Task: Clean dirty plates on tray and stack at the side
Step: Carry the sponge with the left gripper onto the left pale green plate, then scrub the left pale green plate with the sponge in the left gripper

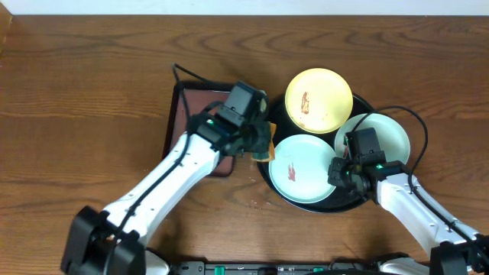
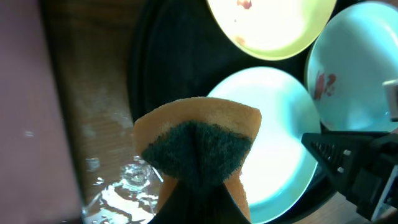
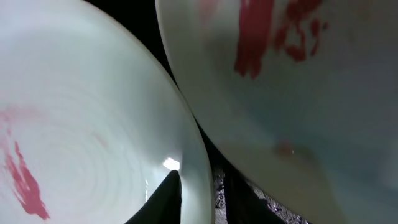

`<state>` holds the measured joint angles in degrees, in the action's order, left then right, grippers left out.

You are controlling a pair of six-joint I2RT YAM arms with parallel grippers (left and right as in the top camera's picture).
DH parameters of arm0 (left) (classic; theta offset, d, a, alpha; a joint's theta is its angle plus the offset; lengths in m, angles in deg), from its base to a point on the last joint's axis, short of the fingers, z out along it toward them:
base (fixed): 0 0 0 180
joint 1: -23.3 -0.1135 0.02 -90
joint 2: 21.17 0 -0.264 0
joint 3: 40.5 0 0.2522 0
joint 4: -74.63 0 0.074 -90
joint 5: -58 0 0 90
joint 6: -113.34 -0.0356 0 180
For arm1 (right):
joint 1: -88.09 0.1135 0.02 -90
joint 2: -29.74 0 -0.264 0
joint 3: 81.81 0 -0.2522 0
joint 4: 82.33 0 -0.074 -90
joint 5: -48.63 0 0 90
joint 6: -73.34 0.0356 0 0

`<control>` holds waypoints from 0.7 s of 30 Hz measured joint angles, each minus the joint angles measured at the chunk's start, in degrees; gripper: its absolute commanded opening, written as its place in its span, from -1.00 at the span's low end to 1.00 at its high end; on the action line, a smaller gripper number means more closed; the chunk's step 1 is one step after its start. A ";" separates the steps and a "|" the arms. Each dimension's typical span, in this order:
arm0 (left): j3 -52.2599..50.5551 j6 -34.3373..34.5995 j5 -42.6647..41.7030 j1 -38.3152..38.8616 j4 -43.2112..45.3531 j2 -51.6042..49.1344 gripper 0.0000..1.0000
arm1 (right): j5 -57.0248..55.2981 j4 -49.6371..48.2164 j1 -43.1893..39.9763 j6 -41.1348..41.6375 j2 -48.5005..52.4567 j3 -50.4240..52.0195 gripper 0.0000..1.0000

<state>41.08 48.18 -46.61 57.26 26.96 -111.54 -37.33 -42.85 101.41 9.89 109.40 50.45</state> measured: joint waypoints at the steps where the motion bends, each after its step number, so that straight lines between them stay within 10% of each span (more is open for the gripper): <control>1: 0.00 0.50 0.00 0.48 0.22 -0.81 -0.85 | 0.00 -0.17 0.00 0.07 0.02 0.00 -0.50; 9: 0.00 2.05 0.37 4.48 4.66 -6.64 -0.85 | -0.42 -4.87 0.00 0.20 3.72 -0.31 -0.98; 21: 0.00 8.76 -0.26 10.84 15.78 -17.99 -0.85 | 2.19 -5.44 0.00 1.51 4.63 -1.05 -0.98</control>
<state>41.08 56.95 -46.88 68.10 42.74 -129.53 -35.15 -48.30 101.41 11.39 114.04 49.40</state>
